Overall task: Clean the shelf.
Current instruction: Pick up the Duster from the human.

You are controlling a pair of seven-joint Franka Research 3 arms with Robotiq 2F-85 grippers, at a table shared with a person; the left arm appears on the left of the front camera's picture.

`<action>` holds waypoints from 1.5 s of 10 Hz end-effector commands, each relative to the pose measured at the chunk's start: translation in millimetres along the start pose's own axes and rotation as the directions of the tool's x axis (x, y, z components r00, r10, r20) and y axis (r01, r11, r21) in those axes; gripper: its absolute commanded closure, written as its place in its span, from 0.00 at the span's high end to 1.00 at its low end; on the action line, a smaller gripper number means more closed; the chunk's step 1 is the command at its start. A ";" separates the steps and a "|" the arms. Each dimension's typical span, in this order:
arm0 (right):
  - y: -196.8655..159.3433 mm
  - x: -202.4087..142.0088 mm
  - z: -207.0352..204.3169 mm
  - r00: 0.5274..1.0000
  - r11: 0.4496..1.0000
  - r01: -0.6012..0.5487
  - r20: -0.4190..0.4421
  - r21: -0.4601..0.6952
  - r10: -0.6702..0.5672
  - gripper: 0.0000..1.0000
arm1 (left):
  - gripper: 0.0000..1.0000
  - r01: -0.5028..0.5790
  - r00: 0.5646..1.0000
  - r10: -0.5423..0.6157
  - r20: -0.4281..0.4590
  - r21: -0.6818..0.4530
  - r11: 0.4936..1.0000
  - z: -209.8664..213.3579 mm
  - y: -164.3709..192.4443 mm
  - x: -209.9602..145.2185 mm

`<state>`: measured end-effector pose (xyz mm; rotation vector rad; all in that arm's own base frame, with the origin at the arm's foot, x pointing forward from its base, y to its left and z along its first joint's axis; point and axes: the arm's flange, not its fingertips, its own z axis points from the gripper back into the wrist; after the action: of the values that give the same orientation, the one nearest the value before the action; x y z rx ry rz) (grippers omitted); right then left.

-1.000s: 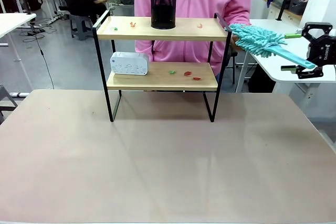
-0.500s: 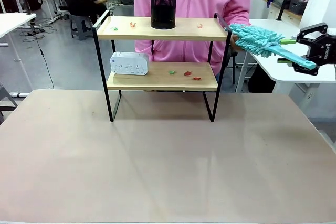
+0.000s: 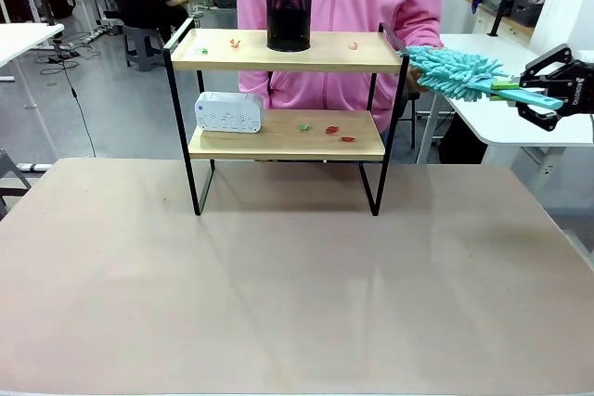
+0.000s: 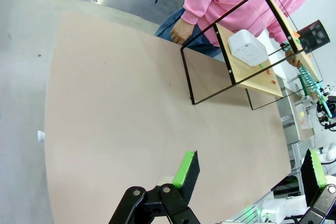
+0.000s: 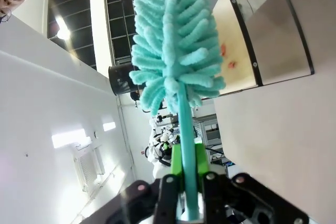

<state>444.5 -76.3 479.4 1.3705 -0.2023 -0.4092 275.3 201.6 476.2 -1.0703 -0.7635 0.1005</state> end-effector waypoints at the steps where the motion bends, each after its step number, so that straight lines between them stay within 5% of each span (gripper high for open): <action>1: -3.8 -6.8 -1.9 1.000 1.000 -0.015 0.017 0.024 0.014 0.00 | 1.00 0.024 1.000 -0.023 0.011 -0.015 1.000 -0.9 -0.2 0.7; 4: -2.3 -11.6 7.1 0.998 0.998 -0.067 -0.018 0.004 0.068 0.00 | 1.00 0.024 1.000 -0.023 0.011 -0.015 1.000 -0.9 -0.2 0.7; 6: 28.2 -39.4 62.0 0.963 0.968 -0.240 -0.147 -0.079 0.227 0.00 | 1.00 0.024 1.000 -0.023 0.011 -0.015 1.000 -0.9 -0.2 0.7; 8: 49.2 -79.8 137.5 0.916 0.918 -0.382 -0.178 -0.108 0.360 0.00 | 1.00 0.024 1.000 -0.023 0.011 -0.015 1.000 -0.9 -0.2 0.7; 10: 37.6 -118.1 189.1 0.892 0.876 -0.440 -0.210 -0.196 0.401 0.00 | 1.00 0.024 1.000 -0.023 0.011 -0.015 1.000 -0.9 -0.2 0.7; 12: 13.6 -139.7 214.8 0.816 0.831 -0.525 -0.387 -0.184 0.429 0.00 | 1.00 0.024 1.000 -0.023 0.011 -0.015 1.000 -0.9 -0.2 0.7; 15: -17.0 -145.5 209.1 0.809 0.806 -0.539 -0.417 -0.243 0.415 0.00 | 1.00 0.024 1.000 -0.023 0.011 -0.015 1.000 -0.9 -0.2 0.7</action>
<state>226.0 -213.7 526.1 0.9914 -0.1620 0.2033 274.8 202.0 476.8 -1.0692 -0.7646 0.1005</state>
